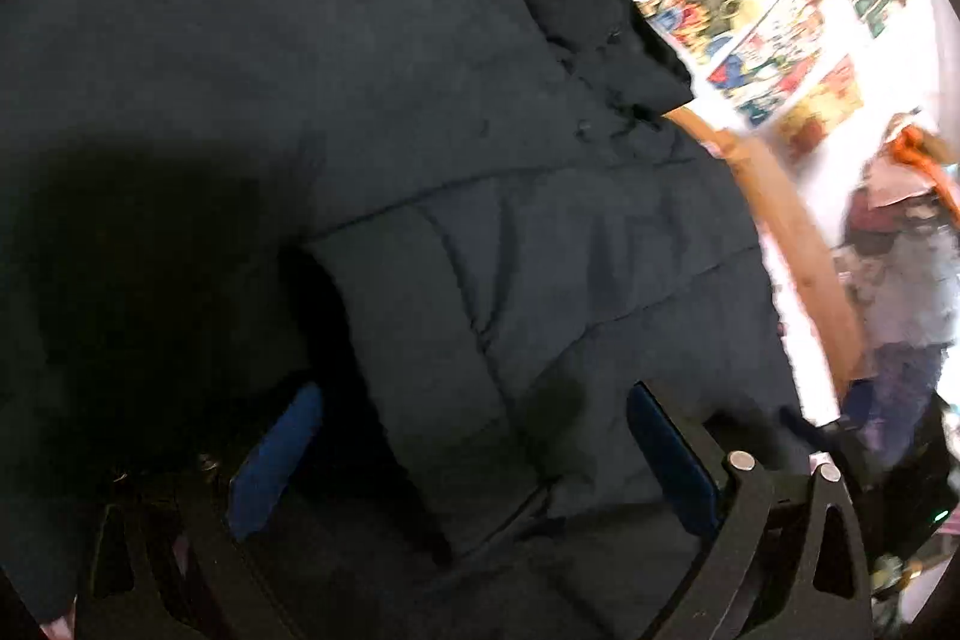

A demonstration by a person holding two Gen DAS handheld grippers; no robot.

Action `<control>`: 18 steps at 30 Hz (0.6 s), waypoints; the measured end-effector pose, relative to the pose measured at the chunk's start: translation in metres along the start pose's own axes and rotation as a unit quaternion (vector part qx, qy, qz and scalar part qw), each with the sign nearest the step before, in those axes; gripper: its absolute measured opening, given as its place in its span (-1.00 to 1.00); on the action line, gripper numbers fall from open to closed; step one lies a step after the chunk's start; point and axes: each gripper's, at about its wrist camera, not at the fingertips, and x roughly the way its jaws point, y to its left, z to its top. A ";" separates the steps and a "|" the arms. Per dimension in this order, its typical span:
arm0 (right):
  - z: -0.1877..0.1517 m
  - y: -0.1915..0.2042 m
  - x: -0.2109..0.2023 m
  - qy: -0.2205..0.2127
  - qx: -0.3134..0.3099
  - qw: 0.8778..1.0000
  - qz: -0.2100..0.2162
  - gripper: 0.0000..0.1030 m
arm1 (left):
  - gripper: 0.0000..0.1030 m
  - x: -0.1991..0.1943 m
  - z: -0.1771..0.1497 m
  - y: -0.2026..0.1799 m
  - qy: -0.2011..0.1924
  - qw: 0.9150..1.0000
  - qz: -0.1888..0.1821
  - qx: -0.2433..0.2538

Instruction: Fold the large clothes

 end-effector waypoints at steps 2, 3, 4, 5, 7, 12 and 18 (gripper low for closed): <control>0.003 -0.012 -0.005 -0.016 0.018 0.999 -0.020 0.44 | 0.04 -0.003 -0.003 -0.007 -0.005 0.999 0.041 0.001; 0.009 -0.022 -0.006 -0.027 0.027 0.999 -0.033 0.44 | -0.10 -0.004 -0.004 -0.008 -0.002 0.998 0.056 0.001; 0.013 -0.032 -0.014 -0.043 0.039 0.997 -0.057 0.44 | -0.35 -0.007 -0.005 -0.009 -0.004 0.998 0.059 -0.002; 0.017 -0.040 -0.018 -0.052 0.050 0.995 -0.076 0.44 | -0.66 -0.012 -0.006 -0.010 -0.011 0.997 0.071 -0.003; 0.036 -0.067 -0.015 -0.055 0.082 0.989 -0.107 0.44 | -0.83 -0.017 -0.007 -0.011 -0.018 0.996 0.093 0.006; 0.056 -0.115 0.039 -0.018 0.118 0.988 -0.101 0.44 | -0.83 -0.002 -0.014 -0.016 0.009 0.988 0.149 0.042; 0.032 -0.124 0.103 0.051 0.141 0.986 -0.076 0.44 | -0.81 0.015 -0.017 -0.016 0.011 0.983 0.171 0.064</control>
